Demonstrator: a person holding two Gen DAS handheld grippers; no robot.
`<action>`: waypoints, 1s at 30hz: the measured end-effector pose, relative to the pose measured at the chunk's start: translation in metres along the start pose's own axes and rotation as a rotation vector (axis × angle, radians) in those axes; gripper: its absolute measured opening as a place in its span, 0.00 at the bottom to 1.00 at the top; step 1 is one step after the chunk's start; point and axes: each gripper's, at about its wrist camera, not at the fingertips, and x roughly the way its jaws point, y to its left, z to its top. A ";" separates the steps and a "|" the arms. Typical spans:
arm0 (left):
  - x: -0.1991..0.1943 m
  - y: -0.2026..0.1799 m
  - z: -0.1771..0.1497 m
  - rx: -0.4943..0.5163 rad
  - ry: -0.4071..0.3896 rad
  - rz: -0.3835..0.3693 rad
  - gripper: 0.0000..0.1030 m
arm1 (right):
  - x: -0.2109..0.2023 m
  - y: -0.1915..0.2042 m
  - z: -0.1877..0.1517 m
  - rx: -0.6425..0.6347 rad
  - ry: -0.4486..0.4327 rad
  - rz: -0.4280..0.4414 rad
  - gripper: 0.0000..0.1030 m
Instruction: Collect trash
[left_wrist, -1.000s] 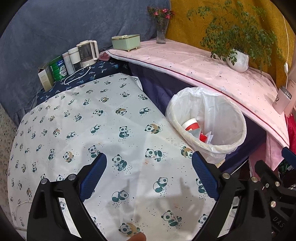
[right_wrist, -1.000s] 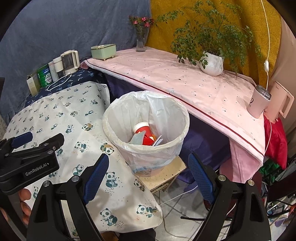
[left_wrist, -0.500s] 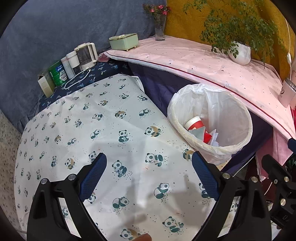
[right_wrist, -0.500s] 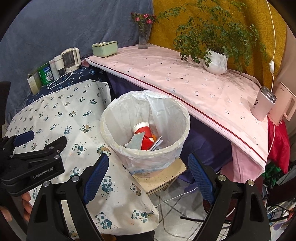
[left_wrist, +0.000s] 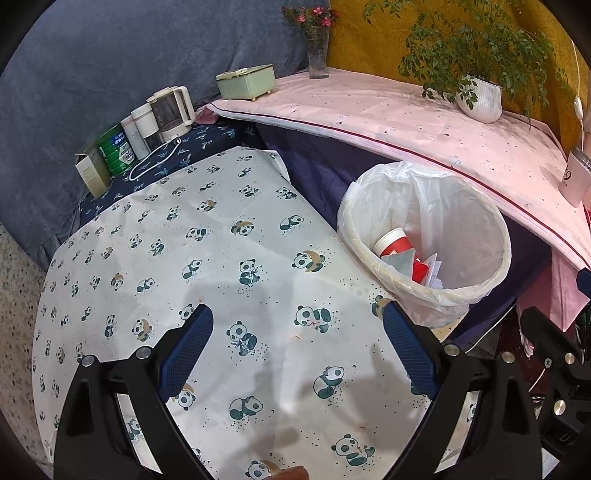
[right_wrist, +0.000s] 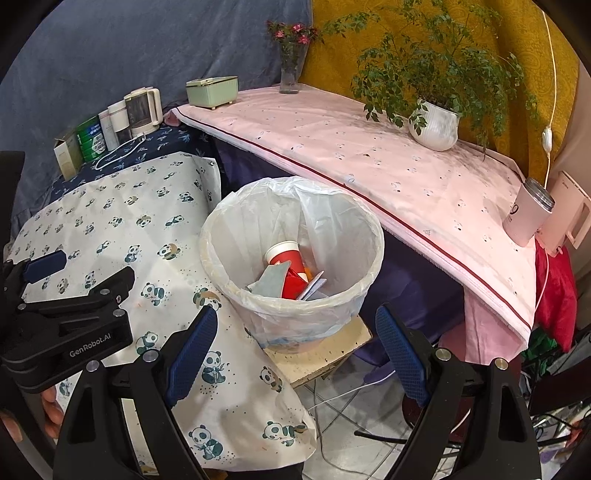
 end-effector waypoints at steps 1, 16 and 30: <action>0.001 0.000 0.000 0.000 0.003 -0.001 0.86 | 0.001 0.000 0.000 -0.001 0.001 0.001 0.82; 0.005 0.001 -0.005 -0.017 0.016 0.021 0.86 | 0.007 0.005 -0.001 -0.020 0.013 0.002 0.82; 0.002 0.007 -0.008 -0.046 0.021 0.037 0.86 | 0.008 0.008 -0.002 -0.031 0.016 0.006 0.82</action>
